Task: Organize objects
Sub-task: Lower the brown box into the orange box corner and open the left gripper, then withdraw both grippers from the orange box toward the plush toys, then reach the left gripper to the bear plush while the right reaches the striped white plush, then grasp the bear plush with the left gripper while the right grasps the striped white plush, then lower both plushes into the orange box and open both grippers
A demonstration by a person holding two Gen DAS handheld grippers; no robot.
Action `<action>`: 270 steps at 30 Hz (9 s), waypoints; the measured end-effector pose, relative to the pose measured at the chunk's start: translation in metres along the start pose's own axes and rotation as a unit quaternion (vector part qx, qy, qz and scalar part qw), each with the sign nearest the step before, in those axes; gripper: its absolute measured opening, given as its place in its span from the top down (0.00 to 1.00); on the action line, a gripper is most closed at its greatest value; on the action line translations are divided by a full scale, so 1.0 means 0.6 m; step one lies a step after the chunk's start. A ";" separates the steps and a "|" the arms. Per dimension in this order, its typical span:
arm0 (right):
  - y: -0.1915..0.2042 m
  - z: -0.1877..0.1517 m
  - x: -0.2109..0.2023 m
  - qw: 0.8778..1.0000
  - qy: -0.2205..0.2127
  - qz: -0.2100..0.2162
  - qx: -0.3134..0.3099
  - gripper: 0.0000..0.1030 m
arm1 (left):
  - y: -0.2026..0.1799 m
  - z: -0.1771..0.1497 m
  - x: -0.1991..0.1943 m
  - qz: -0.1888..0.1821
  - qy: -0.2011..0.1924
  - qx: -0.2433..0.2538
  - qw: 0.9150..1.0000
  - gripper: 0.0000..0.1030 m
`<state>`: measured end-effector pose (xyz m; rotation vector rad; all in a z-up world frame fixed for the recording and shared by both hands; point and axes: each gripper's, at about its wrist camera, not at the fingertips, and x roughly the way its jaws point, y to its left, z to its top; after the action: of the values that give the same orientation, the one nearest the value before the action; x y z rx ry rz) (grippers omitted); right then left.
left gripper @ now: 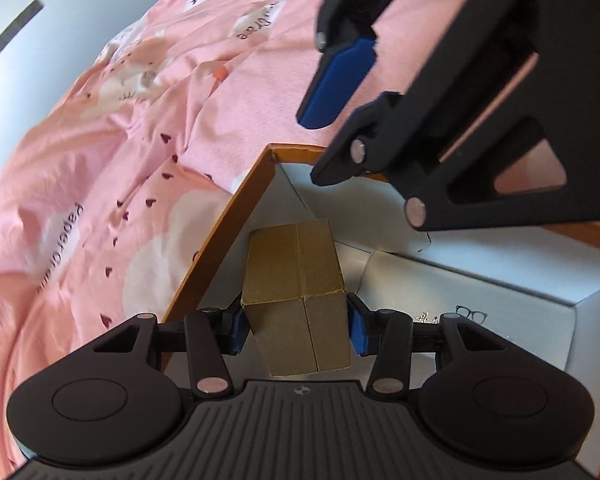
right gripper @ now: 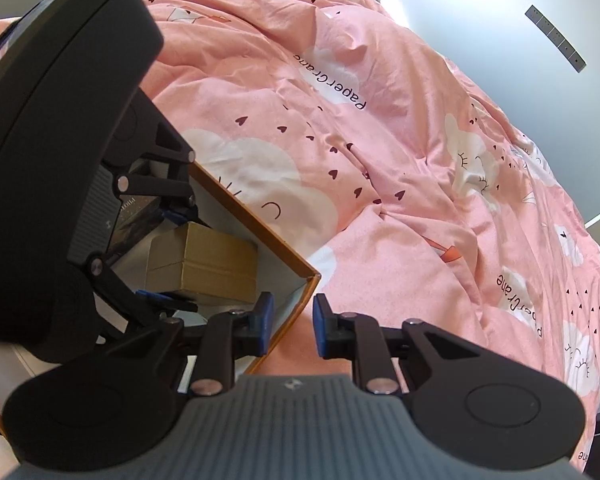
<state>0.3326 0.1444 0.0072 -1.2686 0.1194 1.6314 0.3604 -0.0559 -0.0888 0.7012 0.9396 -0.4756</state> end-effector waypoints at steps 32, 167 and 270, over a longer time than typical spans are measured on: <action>0.006 -0.023 0.005 1.000 0.013 0.013 0.005 0.78 | 0.066 -0.027 -0.005 -0.036 0.041 -0.132 0.990 0.42; 0.336 -0.186 -0.126 0.986 0.153 0.058 0.014 0.40 | -0.175 -0.324 -0.259 -0.111 0.031 -0.469 0.876 0.54; 0.162 -0.051 0.017 0.944 0.076 0.234 0.219 0.67 | 0.072 -0.272 -0.147 -0.114 0.014 -0.444 0.889 0.69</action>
<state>0.2811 0.0862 -0.0596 -1.0608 0.8889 1.7624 0.2511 0.0982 -0.0639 -0.2416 1.1401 -0.1910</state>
